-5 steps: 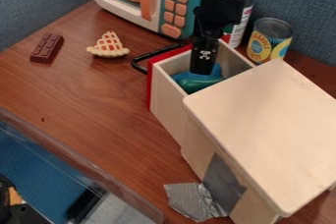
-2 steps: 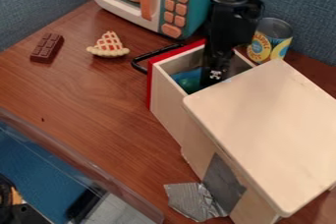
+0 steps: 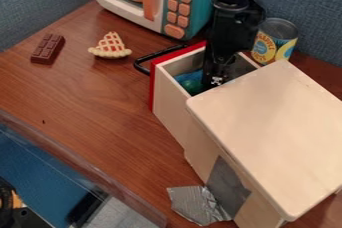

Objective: Put the cucumber on the left side of the table

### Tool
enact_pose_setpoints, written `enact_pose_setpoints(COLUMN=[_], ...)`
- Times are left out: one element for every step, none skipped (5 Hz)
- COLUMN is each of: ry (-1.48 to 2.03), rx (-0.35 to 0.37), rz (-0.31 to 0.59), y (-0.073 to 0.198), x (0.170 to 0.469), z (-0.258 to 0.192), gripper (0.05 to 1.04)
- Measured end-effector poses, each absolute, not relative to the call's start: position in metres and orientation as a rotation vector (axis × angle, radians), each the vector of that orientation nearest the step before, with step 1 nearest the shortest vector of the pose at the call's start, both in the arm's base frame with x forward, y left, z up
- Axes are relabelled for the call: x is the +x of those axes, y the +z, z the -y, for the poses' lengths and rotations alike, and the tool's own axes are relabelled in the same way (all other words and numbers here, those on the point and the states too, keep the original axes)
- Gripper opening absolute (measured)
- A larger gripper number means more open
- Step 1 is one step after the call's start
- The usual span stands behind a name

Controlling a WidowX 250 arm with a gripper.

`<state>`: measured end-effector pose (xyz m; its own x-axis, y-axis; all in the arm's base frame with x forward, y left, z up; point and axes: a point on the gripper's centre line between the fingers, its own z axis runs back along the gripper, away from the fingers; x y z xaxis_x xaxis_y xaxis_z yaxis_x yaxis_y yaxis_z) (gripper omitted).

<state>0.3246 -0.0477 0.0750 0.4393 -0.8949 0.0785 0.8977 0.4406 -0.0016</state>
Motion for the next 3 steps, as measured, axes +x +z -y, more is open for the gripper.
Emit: enact_pose_setpoints(ry=[-1.1, -1.075, -1.058], rx=[-0.035, -0.029, -0.029], rz=[0.087, 0.096, 0.09], y=[0.0745, 0.0718, 0.0673], x=[0.3274, 0.3308, 0.3344], z=[0.0477, 0.0477, 0.0472], gripper=[0.998, 0.997, 1.0])
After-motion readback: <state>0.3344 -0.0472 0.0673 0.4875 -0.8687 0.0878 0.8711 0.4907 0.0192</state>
